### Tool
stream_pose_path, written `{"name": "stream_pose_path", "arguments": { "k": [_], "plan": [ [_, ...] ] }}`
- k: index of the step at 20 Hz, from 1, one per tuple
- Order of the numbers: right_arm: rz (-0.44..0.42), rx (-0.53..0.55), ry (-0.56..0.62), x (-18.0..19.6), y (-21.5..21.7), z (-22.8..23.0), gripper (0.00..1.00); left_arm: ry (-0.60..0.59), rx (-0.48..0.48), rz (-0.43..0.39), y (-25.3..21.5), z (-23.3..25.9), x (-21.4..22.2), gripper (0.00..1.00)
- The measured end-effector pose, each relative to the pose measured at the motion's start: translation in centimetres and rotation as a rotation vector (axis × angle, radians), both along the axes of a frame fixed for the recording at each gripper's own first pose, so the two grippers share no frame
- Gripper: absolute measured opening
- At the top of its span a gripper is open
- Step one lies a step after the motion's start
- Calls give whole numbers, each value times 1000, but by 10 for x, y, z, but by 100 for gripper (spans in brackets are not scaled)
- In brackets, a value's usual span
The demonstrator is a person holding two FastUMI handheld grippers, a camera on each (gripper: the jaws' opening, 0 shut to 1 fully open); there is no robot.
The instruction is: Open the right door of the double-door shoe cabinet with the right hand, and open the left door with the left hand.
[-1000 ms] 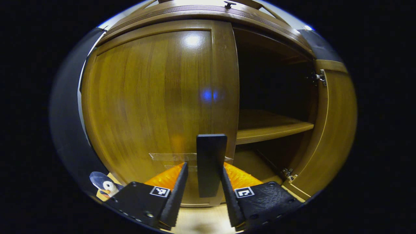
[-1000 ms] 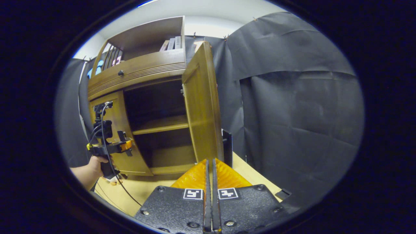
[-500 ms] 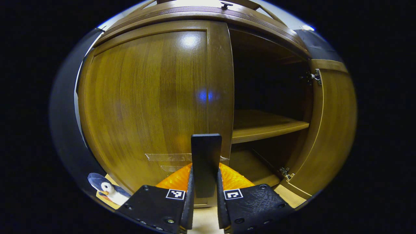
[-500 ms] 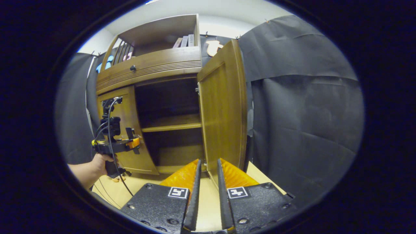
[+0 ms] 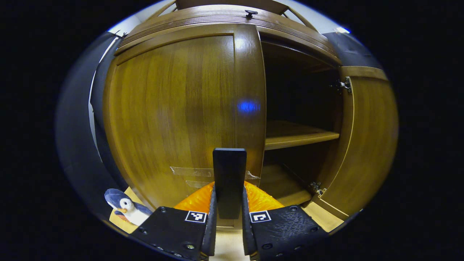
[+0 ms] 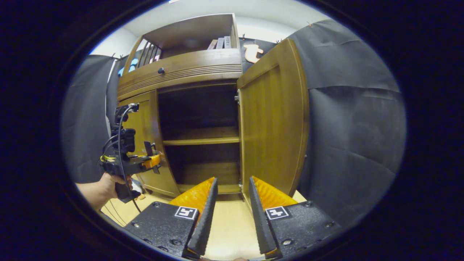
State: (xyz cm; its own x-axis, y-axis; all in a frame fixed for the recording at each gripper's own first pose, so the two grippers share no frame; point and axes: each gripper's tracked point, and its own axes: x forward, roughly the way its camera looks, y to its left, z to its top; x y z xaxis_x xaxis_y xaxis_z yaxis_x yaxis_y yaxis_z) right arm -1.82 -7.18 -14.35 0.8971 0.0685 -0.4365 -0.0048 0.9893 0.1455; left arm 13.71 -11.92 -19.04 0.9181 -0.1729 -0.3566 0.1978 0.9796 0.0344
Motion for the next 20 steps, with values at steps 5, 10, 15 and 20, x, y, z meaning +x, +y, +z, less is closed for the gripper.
{"name": "stream_pose_path", "arguments": {
  "k": [5, 10, 15, 20],
  "plan": [
    [70, 3, 2, 13, 21, -5, 57, 6, -8, 21, 12, 4, -27, 29],
    [149, 4, -2, 22, 46, -7, 57, 4, -13, 55, 25, 7, -50, 29],
    [216, 12, 3, 30, 67, -11, 57, -1, -9, 89, 46, 13, -77, 29],
    [291, 42, -12, 33, 92, -10, 57, 5, -24, 138, 71, 16, -102, 37]
  ]
}}
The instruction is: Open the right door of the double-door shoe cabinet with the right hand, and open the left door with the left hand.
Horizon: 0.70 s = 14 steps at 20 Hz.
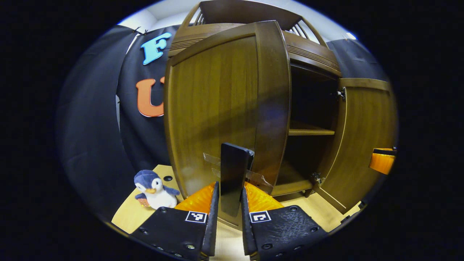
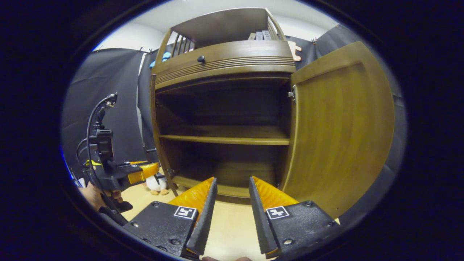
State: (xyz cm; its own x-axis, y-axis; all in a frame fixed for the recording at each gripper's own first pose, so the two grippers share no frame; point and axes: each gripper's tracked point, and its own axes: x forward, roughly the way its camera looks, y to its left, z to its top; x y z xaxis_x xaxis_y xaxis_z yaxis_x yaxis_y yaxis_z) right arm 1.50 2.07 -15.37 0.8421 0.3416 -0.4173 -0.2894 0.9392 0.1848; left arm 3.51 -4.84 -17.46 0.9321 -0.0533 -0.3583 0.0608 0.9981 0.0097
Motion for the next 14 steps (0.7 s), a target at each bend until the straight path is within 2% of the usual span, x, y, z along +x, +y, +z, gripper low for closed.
{"name": "stream_pose_path", "arguments": {
  "k": [3, 4, 5, 6, 10, 12, 13, 14],
  "plan": [
    [18, -5, -7, 3, 8, 0, 58, 0, 7, 37, 18, 3, -14, 37],
    [22, -9, -2, 2, 10, -1, 57, -2, 12, 49, 24, 3, -18, 29],
    [21, -17, 10, 3, 12, -4, 57, -4, 14, 63, 30, 4, -21, 37],
    [18, -21, 21, 5, 14, -7, 57, -6, 19, 76, 37, 5, -26, 29],
    [26, -20, 22, 8, 22, -6, 57, -14, 59, 143, 69, 8, -41, 28],
    [28, -25, 5, 12, 30, 0, 59, -12, 55, 182, 86, 10, -46, 28],
    [29, -26, 0, 15, 32, 0, 59, -13, 55, 203, 93, 10, -50, 37],
    [28, -27, -5, 17, 35, 1, 57, -21, 62, 219, 101, 14, -52, 37]
  ]
}}
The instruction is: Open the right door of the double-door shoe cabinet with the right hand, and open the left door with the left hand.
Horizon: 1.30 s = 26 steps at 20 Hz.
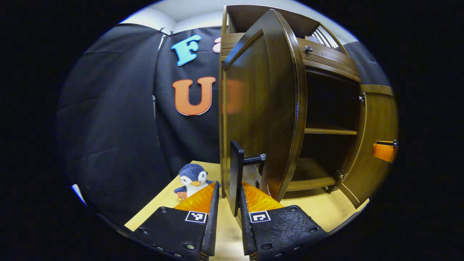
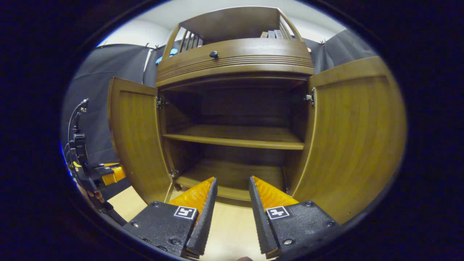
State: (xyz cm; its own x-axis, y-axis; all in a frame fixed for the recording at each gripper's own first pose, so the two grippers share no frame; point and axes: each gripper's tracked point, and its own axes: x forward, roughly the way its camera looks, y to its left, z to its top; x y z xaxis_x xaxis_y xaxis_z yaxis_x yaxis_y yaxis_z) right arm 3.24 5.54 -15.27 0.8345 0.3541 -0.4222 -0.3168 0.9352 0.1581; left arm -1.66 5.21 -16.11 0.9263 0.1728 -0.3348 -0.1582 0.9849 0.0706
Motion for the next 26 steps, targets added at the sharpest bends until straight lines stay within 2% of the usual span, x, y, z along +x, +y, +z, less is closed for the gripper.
{"name": "stream_pose_path", "arguments": {
  "k": [1, 2, 5, 7, 8, 9, 12, 13, 14, 15, 16, 17, 18, 22, 24, 26],
  "plan": [
    [0, 0, -3, 1, 2, 1, 57, -6, 7, 12, 6, 1, 0, 37],
    [1, -1, -5, 1, 5, 1, 57, -10, 11, 20, 11, 4, -3, 28],
    [0, -8, -9, 4, 10, 1, 57, -11, -20, 27, 24, 5, -4, 22],
    [-4, -13, -7, 6, 12, 0, 57, -6, -26, 21, 28, 4, -7, 25],
    [-3, -18, -4, 6, 13, -1, 57, -6, -21, 18, 32, 5, -8, 36],
    [-5, -22, -2, 7, 14, -2, 57, -4, -25, 11, 33, 6, -10, 28],
    [-18, -26, -10, 10, 16, -1, 59, 5, -16, 14, 45, 8, -21, 28],
    [-25, -27, -15, 12, 16, 0, 57, 3, -17, 20, 49, 9, -22, 17],
    [-28, -26, -16, 14, 18, 0, 57, 0, -13, 30, 54, 10, -23, 24],
    [-29, -26, -17, 16, 20, 0, 59, 2, -22, 34, 60, 8, -22, 22],
    [-34, -27, -22, 17, 21, 2, 57, 0, -30, 39, 62, 8, -22, 22],
    [-40, -23, -40, 20, 22, 5, 57, 2, -35, 42, 63, 8, -23, 8],
    [-48, -20, -60, 23, 23, 9, 59, 1, -32, 44, 65, 9, -24, 22],
    [-71, -20, -126, 31, 22, 20, 57, -5, 42, 91, 88, 16, -33, 22],
    [-76, -6, -155, 35, 23, 25, 59, -16, 50, 125, 101, 23, -35, 22],
    [-73, -3, -172, 37, 24, 28, 57, -30, 52, 161, 112, 29, -40, 22]
  ]
}}
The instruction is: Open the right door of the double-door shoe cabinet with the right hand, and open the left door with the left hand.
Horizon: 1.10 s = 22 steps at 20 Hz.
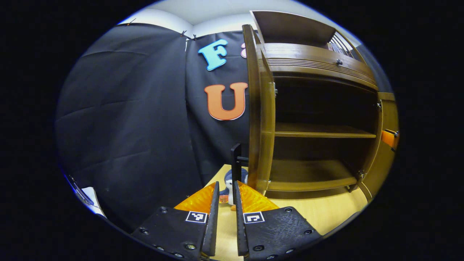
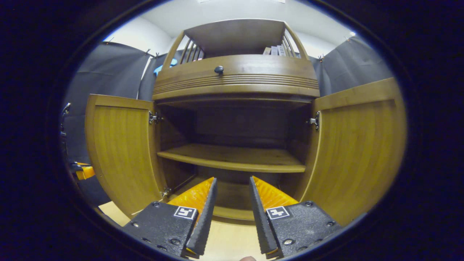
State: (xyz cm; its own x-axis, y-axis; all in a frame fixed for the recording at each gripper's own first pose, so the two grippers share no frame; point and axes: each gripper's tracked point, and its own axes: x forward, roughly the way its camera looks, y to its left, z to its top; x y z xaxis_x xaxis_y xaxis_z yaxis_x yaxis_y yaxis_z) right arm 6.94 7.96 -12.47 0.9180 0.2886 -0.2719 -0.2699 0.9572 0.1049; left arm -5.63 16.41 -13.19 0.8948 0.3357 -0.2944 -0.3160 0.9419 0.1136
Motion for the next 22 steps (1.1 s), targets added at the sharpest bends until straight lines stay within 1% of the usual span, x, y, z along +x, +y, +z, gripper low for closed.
{"name": "stream_pose_path", "arguments": {
  "k": [1, 3, 5, 8, 9, 10, 11, 12, 13, 14, 15, 16, 17, 18, 19, 21, 22],
  "plan": [
    [-1, -7, 3, 1, 0, -1, 59, -13, -4, 8, 1, 4, -2, 22],
    [8, -7, 16, -1, 1, -4, 57, -49, 2, 19, -4, 15, -7, 22],
    [1, -14, 32, 0, -1, -6, 57, -74, 34, 27, -4, 26, -6, 22],
    [-13, -8, 24, 2, -4, -2, 72, -123, 77, 3, -24, 48, -3, 22],
    [-13, -6, 25, 2, -5, -2, 72, -135, 83, -14, -34, 53, 6, 36],
    [-14, -2, 26, 4, -6, -1, 67, -142, 83, -37, -44, 55, 11, 23],
    [-16, -1, 26, 3, -8, -1, 68, -146, 79, -59, -53, 57, 14, 24],
    [-14, 0, 30, 2, -9, 0, 72, -152, 74, -79, -62, 60, 18, 36],
    [-15, -2, 37, 1, -10, -1, 72, -158, 63, -102, -74, 62, 22, 41],
    [-19, -2, 40, 0, -13, -1, 70, -160, 52, -121, -84, 63, 28, 28],
    [-25, 1, 39, 0, -16, 1, 71, -164, 40, -141, -95, 63, 29, 37],
    [-29, 3, 36, -1, -19, 4, 72, -170, 30, -162, -105, 65, 32, 42],
    [-33, 5, 34, -3, -22, 7, 72, -178, 19, -182, -115, 67, 36, 55],
    [-37, 12, 29, -3, -24, 11, 72, -185, 9, -202, -125, 69, 39, 45],
    [-43, 18, 22, -5, -27, 17, 72, -189, 0, -223, -135, 71, 43, 49],
    [-56, 31, 6, -7, -35, 29, 76, -197, -13, -259, -153, 76, 49, 58],
    [-64, 37, -1, -7, -39, 34, 76, -201, -18, -277, -163, 79, 50, 62]
  ]
}}
